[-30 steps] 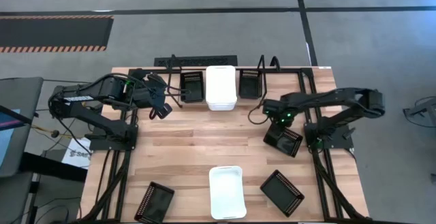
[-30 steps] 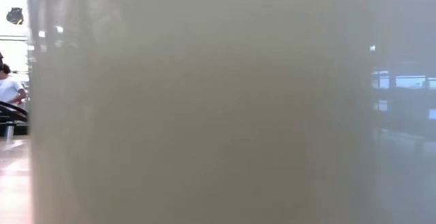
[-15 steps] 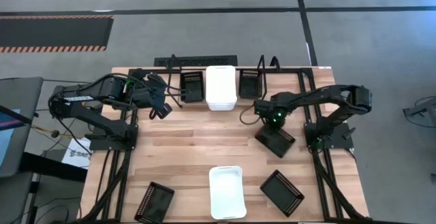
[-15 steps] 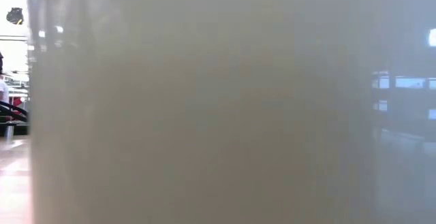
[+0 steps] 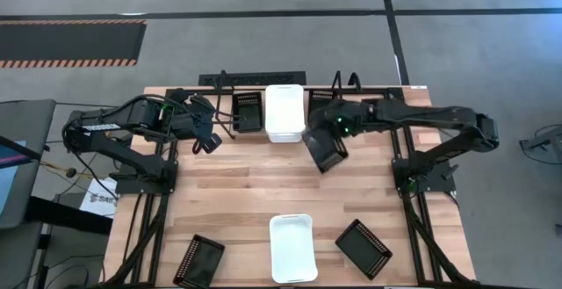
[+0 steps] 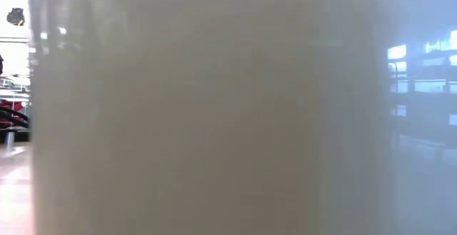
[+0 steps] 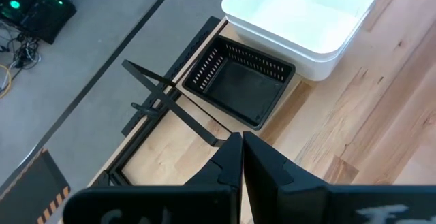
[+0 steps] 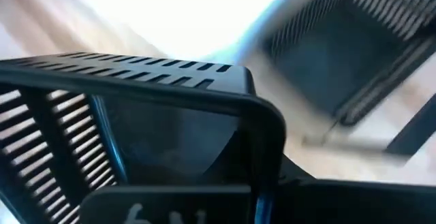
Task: Stack baskets on shelf by color
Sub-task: Stack the black bin on top of the right black bin on the shelf
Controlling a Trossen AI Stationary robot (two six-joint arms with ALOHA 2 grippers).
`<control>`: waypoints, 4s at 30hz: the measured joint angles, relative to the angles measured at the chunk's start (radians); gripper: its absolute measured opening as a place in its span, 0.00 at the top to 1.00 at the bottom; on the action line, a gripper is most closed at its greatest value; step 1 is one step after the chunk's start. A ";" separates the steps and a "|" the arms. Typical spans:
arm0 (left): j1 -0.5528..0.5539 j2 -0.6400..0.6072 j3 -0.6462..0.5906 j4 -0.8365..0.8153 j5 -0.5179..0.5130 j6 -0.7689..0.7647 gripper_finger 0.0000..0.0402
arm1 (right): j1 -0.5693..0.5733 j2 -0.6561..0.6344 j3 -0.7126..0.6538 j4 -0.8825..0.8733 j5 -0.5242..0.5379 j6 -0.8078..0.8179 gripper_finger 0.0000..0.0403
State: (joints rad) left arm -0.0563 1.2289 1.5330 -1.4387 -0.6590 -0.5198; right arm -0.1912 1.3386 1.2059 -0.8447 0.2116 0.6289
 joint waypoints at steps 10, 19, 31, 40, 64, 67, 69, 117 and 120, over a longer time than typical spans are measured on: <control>0.000 0.000 0.000 0.000 0.019 0.000 1.00 | -0.109 0.038 0.103 0.214 0.217 0.025 1.00; 0.000 0.000 0.000 -0.002 0.025 0.023 1.00 | -0.213 0.094 0.104 0.064 0.215 0.172 1.00; 0.000 0.000 0.000 -0.008 0.024 0.045 1.00 | -0.230 0.207 0.101 0.027 0.239 0.200 1.00; 0.000 0.000 0.000 -0.011 0.024 0.045 1.00 | -0.230 0.254 0.101 0.043 0.287 0.201 1.00; 0.000 0.000 0.000 -0.011 0.024 0.060 1.00 | -0.230 0.244 0.101 0.075 0.478 0.185 1.00; 0.000 0.000 0.000 -0.011 0.024 0.060 1.00 | -0.230 0.283 0.101 0.075 0.475 0.185 1.00; 0.000 0.000 0.000 -0.011 0.024 0.060 1.00 | -0.230 0.304 0.101 0.077 0.455 0.186 1.00; 0.000 0.000 0.000 -0.010 0.024 0.054 1.00 | -0.202 0.252 0.130 -0.009 0.305 0.291 1.00; 0.000 0.000 0.000 -0.010 0.024 0.052 1.00 | -0.207 0.252 0.130 -0.013 0.275 0.299 1.00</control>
State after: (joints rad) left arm -0.0566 1.2289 1.5330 -1.4490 -0.6346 -0.4675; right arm -0.3979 1.5909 1.3361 -0.8572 0.4871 0.9276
